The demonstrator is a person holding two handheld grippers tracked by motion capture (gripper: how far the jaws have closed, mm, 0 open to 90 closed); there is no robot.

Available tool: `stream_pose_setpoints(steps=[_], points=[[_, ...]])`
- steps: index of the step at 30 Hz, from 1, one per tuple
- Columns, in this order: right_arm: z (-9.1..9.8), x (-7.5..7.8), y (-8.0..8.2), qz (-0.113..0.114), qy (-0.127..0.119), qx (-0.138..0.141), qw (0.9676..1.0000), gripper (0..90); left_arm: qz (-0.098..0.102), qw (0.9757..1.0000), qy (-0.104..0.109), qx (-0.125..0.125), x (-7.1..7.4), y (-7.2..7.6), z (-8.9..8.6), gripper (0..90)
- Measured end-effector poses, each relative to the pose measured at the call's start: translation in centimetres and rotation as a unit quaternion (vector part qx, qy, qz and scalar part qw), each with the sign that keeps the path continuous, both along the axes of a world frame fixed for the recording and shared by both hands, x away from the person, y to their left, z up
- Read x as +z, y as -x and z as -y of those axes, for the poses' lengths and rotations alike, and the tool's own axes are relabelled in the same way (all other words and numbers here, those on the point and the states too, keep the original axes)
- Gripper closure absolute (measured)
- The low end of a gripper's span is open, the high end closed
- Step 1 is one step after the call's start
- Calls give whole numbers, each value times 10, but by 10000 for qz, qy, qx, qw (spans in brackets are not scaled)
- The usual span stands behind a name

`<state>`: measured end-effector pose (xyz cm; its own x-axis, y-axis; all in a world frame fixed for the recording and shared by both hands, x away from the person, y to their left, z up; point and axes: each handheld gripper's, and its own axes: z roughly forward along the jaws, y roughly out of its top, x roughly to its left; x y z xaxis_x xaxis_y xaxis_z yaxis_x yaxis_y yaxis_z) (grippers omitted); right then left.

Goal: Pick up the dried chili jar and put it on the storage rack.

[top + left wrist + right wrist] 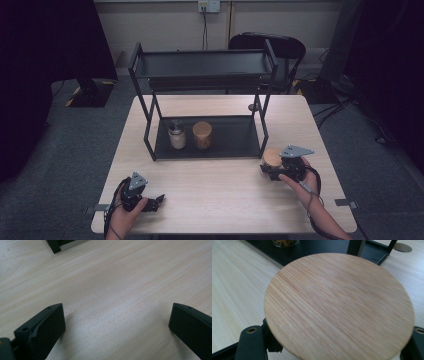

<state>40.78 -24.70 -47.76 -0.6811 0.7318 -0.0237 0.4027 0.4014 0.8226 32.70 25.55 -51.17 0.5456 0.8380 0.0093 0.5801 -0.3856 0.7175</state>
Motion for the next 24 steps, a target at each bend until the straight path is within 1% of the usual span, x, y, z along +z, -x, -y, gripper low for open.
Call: stream_pose_setpoints(steps=[4,18,24], points=[[-5,2,-3,-3,42,32,10000,255,0,10000,-2,-1,0,0,0,1],[-21,6,-13,-69,24,119,9999,254,-1,10000,-1,-1,0,0,0,1],[-20,6,-13,-131,19,116,9998,255,0,10000,-2,0,0,0,0,1]])
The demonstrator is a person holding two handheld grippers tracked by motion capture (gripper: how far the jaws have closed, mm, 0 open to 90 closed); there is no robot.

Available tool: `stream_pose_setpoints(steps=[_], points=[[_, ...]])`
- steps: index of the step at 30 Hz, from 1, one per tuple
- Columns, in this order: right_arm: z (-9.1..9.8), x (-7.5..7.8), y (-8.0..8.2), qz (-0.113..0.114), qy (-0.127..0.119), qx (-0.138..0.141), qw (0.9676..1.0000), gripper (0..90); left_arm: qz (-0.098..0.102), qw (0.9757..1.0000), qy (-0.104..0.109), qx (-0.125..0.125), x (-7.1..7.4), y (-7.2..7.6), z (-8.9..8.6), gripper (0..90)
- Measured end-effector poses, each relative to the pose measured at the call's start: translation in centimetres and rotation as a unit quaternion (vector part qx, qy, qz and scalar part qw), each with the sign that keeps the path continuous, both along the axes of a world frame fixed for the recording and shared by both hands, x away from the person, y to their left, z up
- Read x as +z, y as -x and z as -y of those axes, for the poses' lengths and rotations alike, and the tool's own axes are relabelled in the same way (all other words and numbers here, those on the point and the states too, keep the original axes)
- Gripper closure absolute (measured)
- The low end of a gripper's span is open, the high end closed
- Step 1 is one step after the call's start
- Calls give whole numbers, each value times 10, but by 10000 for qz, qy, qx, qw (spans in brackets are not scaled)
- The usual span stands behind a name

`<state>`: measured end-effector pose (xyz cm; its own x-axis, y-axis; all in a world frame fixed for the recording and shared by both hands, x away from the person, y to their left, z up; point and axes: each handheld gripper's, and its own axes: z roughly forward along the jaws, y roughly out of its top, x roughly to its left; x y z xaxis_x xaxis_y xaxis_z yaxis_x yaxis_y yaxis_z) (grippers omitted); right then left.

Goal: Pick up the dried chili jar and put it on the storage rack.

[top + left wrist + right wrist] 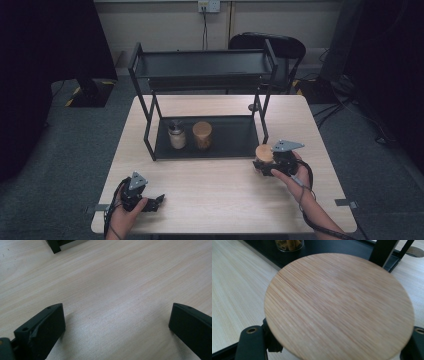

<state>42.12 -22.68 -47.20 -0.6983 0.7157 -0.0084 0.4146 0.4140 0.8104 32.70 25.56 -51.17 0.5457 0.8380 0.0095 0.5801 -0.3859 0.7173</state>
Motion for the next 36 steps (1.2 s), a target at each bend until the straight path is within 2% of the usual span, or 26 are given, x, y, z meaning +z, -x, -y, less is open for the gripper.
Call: stream_pose_setpoints(steps=[17,36], points=[[-21,2,-1,5,-8,242,9997,255,1,10000,1,1,0,0,0,1],[-40,2,-9,16,36,302,9995,255,0,10000,0,0,0,0,0,1]])
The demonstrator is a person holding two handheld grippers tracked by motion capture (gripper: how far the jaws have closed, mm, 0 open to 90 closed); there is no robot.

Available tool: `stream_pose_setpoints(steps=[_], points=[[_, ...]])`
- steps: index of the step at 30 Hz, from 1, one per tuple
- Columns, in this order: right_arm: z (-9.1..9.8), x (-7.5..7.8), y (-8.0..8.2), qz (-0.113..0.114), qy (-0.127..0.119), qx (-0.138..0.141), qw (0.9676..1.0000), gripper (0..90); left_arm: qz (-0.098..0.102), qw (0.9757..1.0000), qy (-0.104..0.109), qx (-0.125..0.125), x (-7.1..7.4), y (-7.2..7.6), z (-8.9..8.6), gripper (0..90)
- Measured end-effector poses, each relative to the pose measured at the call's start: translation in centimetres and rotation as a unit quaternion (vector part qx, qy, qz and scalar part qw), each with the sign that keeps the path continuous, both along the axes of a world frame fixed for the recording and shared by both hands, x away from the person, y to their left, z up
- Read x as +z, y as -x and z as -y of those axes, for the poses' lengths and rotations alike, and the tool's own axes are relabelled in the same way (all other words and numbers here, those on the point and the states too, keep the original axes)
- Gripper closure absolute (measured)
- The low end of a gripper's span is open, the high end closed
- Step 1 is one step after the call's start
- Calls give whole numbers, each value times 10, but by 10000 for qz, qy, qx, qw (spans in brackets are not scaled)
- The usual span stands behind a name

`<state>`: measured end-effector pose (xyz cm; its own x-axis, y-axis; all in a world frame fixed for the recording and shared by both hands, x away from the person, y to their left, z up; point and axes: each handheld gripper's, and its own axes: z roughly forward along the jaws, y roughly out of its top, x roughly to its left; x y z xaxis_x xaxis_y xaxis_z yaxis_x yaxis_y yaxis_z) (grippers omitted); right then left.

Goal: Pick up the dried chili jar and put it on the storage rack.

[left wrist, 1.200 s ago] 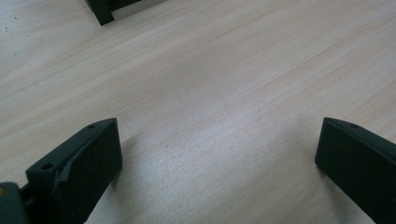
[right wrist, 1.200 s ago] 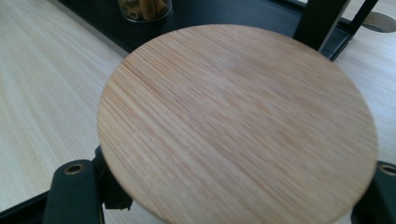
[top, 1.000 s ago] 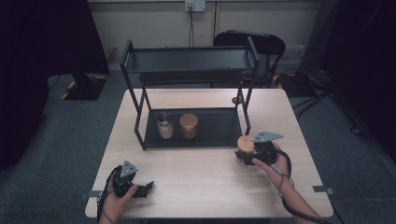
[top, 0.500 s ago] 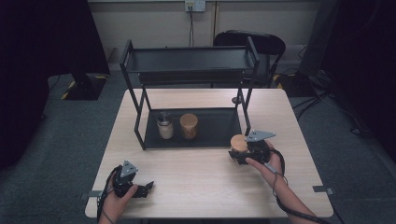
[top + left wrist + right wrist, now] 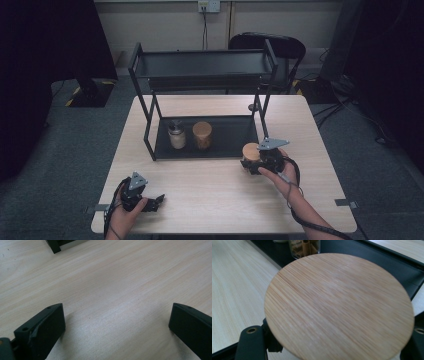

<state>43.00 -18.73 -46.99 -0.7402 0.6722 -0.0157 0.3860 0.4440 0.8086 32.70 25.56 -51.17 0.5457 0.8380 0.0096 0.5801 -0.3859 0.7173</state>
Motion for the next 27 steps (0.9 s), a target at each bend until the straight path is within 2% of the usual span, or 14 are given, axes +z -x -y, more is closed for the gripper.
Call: stream_pose_setpoints(steps=[19,27], points=[[-14,0,-7,-29,55,22,10000,255,-2,10000,0,-17,0,0,0,1],[-23,0,-8,-65,2,105,9999,255,-1,10000,1,-16,0,0,0,1]])
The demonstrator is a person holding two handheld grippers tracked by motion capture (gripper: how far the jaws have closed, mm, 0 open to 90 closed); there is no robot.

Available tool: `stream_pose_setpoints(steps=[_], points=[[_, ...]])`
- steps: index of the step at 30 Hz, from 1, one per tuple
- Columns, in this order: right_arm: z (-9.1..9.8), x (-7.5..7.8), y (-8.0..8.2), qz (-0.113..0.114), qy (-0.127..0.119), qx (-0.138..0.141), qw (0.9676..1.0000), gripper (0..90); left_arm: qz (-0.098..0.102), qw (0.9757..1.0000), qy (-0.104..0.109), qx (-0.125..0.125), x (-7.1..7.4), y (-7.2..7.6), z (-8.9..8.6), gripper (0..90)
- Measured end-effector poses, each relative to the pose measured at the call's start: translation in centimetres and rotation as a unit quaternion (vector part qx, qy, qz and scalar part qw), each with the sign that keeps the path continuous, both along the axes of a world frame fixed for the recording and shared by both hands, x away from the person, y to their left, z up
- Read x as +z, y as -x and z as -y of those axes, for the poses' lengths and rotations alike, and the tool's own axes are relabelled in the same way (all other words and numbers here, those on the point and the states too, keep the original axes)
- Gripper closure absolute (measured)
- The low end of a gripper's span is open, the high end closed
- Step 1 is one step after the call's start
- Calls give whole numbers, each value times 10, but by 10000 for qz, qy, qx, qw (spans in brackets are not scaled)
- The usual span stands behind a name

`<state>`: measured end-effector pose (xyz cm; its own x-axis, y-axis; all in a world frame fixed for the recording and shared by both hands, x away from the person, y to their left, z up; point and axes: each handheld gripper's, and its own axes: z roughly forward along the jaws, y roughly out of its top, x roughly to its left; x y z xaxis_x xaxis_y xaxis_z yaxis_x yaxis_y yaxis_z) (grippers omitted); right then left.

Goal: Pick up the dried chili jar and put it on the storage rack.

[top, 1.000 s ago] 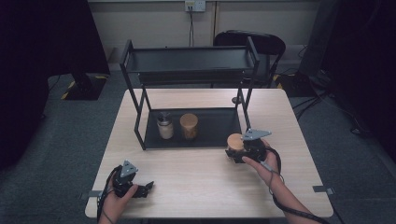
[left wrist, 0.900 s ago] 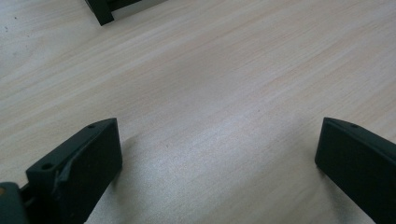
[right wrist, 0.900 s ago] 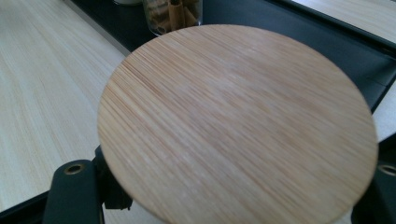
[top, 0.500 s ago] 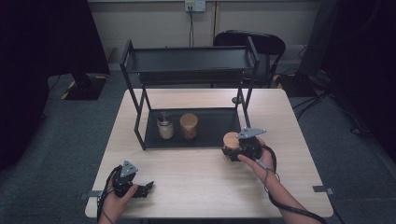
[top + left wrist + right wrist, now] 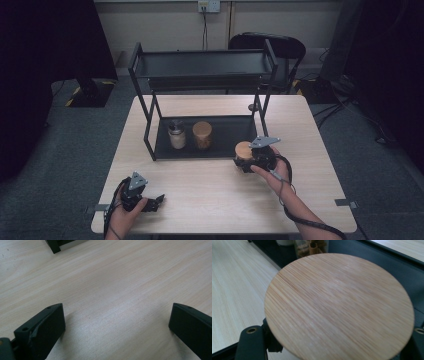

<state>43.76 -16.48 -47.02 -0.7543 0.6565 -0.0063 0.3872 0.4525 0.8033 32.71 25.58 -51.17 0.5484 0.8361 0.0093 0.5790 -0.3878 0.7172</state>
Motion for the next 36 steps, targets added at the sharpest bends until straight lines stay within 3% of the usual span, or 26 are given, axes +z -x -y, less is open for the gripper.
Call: stream_pose_setpoints(steps=[13,36], points=[[-13,4,-7,10,-45,6,10000,255,-2,10000,-7,-12,0,0,0,1],[-20,9,-28,31,-58,-157,9999,255,5,10000,-2,-10,0,0,0,1]])
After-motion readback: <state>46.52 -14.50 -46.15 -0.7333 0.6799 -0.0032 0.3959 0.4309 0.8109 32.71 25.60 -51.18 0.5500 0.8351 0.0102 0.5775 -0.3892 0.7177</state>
